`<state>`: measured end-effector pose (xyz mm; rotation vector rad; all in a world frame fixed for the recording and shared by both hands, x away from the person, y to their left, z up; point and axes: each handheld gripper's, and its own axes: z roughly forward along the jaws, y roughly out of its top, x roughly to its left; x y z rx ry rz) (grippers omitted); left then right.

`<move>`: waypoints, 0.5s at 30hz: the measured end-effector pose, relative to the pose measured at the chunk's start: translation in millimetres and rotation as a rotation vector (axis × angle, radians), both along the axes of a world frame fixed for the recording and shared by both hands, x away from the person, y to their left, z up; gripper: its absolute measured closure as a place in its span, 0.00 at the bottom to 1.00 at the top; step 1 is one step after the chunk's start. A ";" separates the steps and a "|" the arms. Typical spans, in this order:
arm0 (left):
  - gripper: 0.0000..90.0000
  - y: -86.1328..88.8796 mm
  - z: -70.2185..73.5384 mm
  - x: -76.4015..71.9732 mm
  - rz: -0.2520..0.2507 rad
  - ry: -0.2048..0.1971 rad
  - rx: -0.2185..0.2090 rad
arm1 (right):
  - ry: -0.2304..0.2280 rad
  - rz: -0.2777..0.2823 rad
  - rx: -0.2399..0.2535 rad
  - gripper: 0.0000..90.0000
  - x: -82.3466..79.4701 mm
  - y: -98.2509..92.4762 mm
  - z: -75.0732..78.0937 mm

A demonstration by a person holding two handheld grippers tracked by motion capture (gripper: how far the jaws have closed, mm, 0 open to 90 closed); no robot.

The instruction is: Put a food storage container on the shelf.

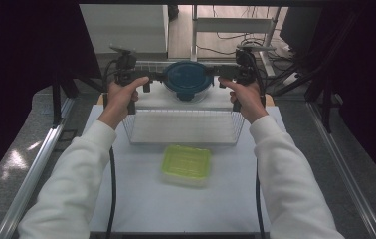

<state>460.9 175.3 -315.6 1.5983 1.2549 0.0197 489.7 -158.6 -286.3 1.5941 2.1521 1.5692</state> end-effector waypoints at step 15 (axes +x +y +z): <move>0.29 18.5 -35.5 -93.2 -0.087 -0.069 0.028 | -0.151 0.084 -0.089 0.24 -76.5 -44.2 -26.5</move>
